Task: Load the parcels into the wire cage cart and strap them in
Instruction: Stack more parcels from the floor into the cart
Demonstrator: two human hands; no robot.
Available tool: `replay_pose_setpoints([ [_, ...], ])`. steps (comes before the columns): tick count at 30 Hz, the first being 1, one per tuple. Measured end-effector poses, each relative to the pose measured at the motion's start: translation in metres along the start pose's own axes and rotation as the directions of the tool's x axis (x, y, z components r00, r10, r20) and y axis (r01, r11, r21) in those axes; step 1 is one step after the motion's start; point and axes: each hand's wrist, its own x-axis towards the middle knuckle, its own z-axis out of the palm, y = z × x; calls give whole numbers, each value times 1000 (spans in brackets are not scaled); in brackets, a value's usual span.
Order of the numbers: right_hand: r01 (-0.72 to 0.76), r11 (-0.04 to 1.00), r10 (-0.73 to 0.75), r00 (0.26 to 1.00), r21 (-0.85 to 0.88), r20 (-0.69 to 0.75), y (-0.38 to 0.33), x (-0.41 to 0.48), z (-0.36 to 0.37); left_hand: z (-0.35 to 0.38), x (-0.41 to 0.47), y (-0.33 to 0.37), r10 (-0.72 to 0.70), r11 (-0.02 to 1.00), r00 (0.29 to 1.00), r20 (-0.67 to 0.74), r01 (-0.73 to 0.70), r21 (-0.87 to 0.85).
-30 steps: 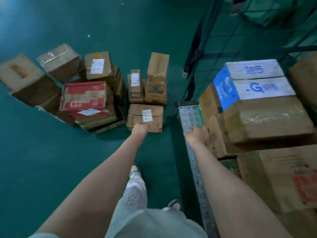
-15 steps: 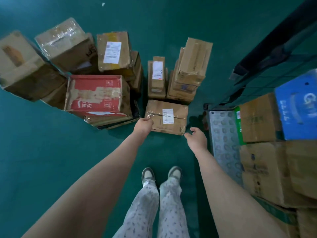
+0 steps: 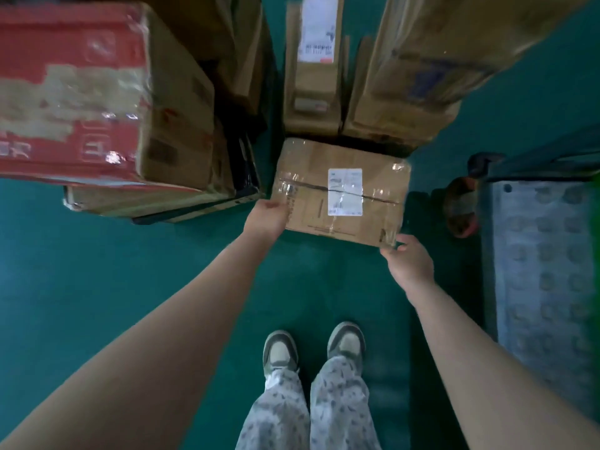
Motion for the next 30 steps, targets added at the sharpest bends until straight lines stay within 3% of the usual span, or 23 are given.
replay_pose_setpoints([
  [5,-60,998,60,996,4,-59,24,58,29,17,70,-33,-49,997,999,-22,50,54],
  [9,-147,987,152,984,63,-94,37,93,44,30,107,-51,-110,994,994,-15,110,-4],
  [15,-283,891,283,958,355,55,42,114,56,47,128,-58,-132,991,991,19,132,-2],
  [20,-240,825,333,938,511,-96,28,97,35,46,95,-40,-4,999,998,-61,2,-33],
  [25,-256,875,328,938,412,-115,13,59,-3,22,46,-11,40,999,998,-55,-42,-25],
  [30,-276,863,347,933,423,-99,-4,-4,-37,-11,-21,7,103,995,991,-86,-103,3],
])
